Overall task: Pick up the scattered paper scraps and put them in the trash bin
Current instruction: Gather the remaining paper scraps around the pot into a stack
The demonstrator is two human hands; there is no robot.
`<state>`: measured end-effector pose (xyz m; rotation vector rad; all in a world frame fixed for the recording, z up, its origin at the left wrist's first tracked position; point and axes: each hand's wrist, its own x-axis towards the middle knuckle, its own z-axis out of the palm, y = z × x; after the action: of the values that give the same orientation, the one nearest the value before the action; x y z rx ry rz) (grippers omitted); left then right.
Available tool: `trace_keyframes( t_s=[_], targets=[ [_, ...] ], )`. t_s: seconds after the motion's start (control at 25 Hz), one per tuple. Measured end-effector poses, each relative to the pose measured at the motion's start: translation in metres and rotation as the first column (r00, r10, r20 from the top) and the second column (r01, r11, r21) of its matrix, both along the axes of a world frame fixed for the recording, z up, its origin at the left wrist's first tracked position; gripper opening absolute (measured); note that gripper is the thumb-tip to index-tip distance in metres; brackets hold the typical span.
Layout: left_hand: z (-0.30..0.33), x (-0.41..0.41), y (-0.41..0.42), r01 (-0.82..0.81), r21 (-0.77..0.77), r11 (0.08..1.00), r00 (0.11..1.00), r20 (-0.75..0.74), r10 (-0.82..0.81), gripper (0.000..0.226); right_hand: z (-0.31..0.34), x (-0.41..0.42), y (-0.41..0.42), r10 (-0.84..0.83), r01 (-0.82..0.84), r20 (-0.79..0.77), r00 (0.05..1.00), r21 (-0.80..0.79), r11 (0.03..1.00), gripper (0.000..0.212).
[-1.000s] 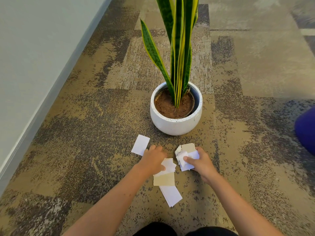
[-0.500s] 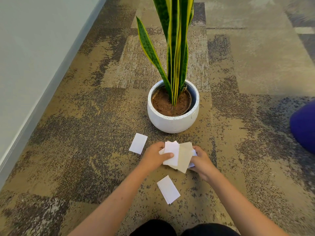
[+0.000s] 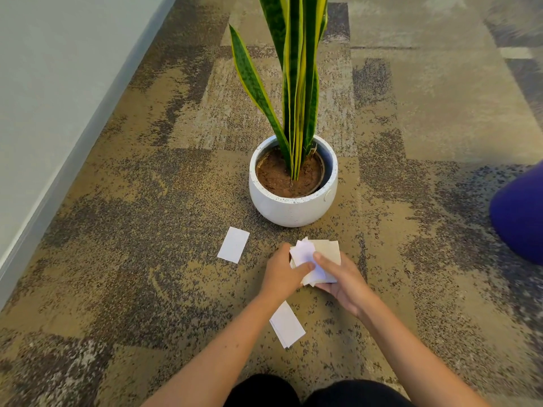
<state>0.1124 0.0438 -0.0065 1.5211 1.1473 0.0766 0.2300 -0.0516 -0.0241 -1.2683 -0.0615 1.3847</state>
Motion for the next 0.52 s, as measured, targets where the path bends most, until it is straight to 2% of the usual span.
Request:
trace_keyframes(
  t_s=[0.12,0.28,0.32,0.44,0.52],
  targets=[
    [-0.003,-0.004,-0.001,0.198,0.139,0.97,0.98,-0.064,-0.191,0.034,-0.01,-0.006,-0.001,-0.051,0.067,0.165,0.985,-0.093,0.993,0.044],
    [-0.012,-0.024,0.004,0.368,0.119,0.922,0.928,-0.115,-0.355,0.048,-0.016,-0.005,-0.004,-0.133,0.161,0.196,0.972,-0.135,0.978,0.039],
    [-0.016,-0.032,0.007,0.438,0.132,0.889,0.891,-0.192,-0.411,0.055,-0.017,-0.004,-0.005,-0.141,0.171,0.201,0.969,-0.142,0.975,0.039],
    [-0.026,-0.054,0.012,0.705,0.171,0.689,0.672,-0.474,-0.57,0.069,-0.019,0.001,-0.011,-0.158,0.194,0.2,0.967,-0.178,0.965,0.038],
    [-0.029,-0.062,0.011,0.799,0.218,0.561,0.579,-0.533,-0.617,0.07,-0.021,0.004,-0.015,-0.156,0.195,0.198,0.968,-0.195,0.961,0.038]
  ],
)
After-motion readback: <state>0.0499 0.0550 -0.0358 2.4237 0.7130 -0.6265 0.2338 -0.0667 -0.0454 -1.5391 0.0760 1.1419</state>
